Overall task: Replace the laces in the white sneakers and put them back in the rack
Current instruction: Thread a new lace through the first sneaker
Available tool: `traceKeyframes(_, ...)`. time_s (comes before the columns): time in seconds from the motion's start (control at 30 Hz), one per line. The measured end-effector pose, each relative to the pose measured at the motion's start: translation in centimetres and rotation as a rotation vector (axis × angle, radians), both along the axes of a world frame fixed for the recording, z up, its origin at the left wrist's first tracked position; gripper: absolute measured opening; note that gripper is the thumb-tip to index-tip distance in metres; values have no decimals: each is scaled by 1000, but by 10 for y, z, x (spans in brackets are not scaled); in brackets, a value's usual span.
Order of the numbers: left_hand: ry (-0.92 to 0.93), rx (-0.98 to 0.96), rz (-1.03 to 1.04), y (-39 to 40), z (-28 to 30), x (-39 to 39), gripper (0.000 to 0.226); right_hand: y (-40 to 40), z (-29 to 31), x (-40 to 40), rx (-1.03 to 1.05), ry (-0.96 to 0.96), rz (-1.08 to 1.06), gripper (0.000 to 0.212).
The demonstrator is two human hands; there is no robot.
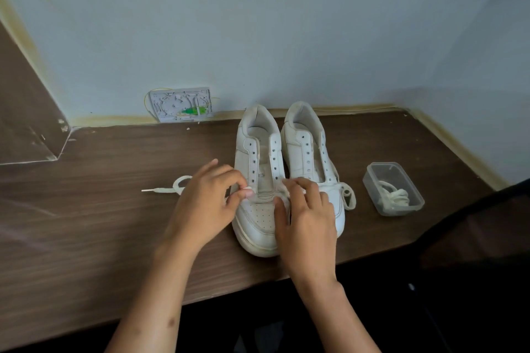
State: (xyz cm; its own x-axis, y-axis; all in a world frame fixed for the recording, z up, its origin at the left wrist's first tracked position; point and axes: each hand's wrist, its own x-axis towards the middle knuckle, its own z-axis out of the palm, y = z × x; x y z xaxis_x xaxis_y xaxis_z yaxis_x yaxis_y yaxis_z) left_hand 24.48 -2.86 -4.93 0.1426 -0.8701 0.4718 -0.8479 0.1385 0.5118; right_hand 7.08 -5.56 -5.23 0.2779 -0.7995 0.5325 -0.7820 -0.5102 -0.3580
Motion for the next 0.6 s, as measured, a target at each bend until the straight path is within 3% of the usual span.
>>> traceKeyframes(0.17,69,-62,44,2,3,-7,21,-4,-6,3,19,69,-43,30)
traceKeyframes(0.27,216,-62,90,2,4,-9,15,-6,-5,2,27,52,-21,30)
traceKeyframes(0.4,358,-33,112,1,5,-9,15,-10,-4,-2,33,19,3,14)
traceKeyframes(0.6,590,0,104,5,4,-5,16,-9,11,-9,4,-63,34,22)
